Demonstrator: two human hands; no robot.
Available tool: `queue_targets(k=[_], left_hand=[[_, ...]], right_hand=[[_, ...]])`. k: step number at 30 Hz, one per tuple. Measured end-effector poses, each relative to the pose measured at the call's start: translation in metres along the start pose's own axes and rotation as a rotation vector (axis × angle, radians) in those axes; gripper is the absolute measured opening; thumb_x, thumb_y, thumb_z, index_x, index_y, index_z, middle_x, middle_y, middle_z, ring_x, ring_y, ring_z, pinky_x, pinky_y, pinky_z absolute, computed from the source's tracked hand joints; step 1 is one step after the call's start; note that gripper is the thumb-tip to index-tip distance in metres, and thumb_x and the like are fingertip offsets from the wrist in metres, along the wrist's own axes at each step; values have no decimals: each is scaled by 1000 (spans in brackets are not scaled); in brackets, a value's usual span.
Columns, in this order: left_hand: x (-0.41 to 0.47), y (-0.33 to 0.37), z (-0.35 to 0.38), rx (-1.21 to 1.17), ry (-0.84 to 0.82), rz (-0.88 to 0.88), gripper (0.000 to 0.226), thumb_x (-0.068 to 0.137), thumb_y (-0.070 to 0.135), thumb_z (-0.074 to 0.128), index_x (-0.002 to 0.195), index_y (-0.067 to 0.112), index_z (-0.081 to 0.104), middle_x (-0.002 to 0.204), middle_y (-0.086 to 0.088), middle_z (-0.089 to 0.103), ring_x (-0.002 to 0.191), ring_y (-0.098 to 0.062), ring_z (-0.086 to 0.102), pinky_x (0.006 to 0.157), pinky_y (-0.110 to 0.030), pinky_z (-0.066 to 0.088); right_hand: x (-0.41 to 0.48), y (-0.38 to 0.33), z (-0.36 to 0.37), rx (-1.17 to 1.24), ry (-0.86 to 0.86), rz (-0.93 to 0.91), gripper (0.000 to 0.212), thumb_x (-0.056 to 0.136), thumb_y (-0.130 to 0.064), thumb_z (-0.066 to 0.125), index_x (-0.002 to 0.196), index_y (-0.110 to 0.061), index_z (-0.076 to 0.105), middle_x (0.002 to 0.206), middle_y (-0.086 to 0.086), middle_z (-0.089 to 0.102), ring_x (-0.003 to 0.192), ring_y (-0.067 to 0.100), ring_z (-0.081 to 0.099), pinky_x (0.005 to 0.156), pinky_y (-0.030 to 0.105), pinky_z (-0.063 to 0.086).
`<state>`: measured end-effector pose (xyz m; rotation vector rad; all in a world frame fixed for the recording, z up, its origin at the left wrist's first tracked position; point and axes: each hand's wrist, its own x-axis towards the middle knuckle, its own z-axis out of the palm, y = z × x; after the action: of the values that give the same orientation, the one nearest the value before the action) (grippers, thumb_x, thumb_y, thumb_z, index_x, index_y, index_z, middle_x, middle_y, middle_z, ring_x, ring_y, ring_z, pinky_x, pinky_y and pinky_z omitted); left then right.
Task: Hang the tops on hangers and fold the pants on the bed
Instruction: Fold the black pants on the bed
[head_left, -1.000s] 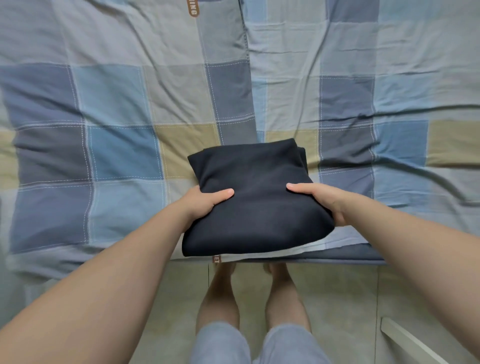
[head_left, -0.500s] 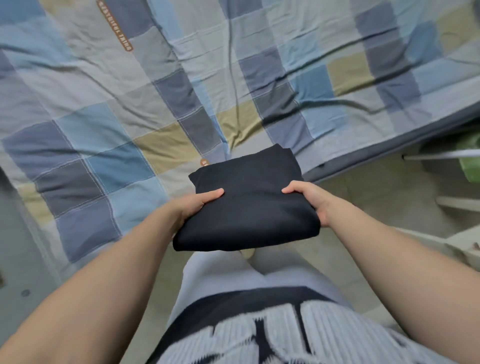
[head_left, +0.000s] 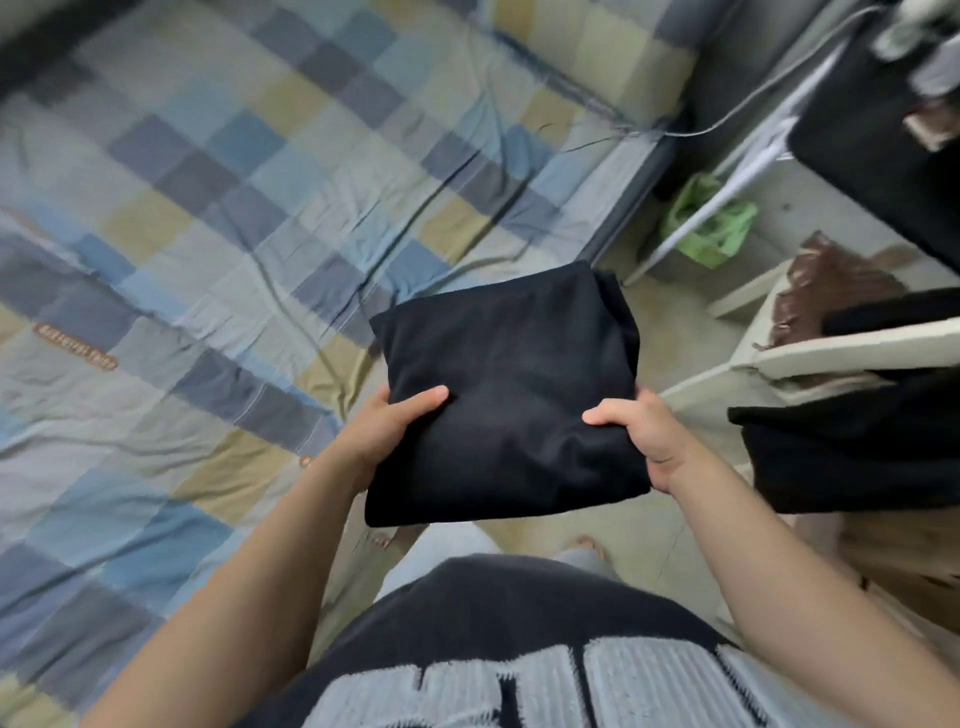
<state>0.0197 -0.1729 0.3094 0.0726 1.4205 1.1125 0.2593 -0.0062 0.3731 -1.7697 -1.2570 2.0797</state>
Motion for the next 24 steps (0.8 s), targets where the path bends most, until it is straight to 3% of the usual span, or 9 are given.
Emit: queue_targets(k=[2,7,10,15,19,24], left_hand=[[0,17,38,28,-56,49,58,71,36,89,122,24,65,114,1,76,101,-21,74,77,-32,60],[-9,43,149,125,-188,155,47,83,27,81,126,21,64,121,-3,73,109,-24,72,93,-42,55],[-20,49,226,149,-268,228,42,86,30,78,125,23,66,123,-2,73,112,-23,71,88,-36,58],[-34,51,360,184,-397,316,62,80,37,81,134,17,59,127,-3,71,116,-23,68,96,-38,55],[-41,49,459,236,-500,352,53,82,32,80,130,18,63,124,-6,72,112,-25,70,84,-31,60],[-43,48,570,320,-619,378,47,79,32,82,121,16,69,119,-8,74,109,-25,72,79,-28,60]], right_hand=[[-16,-5,-35,46,22,-69,47,82,12,60,123,-10,62,114,10,74,101,28,72,77,34,57],[-57,-5,-143,113,45,-243,48,82,13,61,123,-14,63,111,3,76,100,22,73,72,27,59],[-85,-1,-216,161,44,-335,49,81,11,65,122,-16,64,114,4,75,104,23,72,74,27,59],[-130,12,-330,272,107,-475,51,71,-6,76,120,-20,68,117,5,74,105,22,72,75,28,59],[-164,21,-402,384,249,-542,40,72,-13,79,109,-26,74,115,6,75,103,24,73,73,29,60],[-195,36,-479,514,406,-607,39,73,-20,79,112,-27,74,117,5,74,106,24,72,76,32,60]])
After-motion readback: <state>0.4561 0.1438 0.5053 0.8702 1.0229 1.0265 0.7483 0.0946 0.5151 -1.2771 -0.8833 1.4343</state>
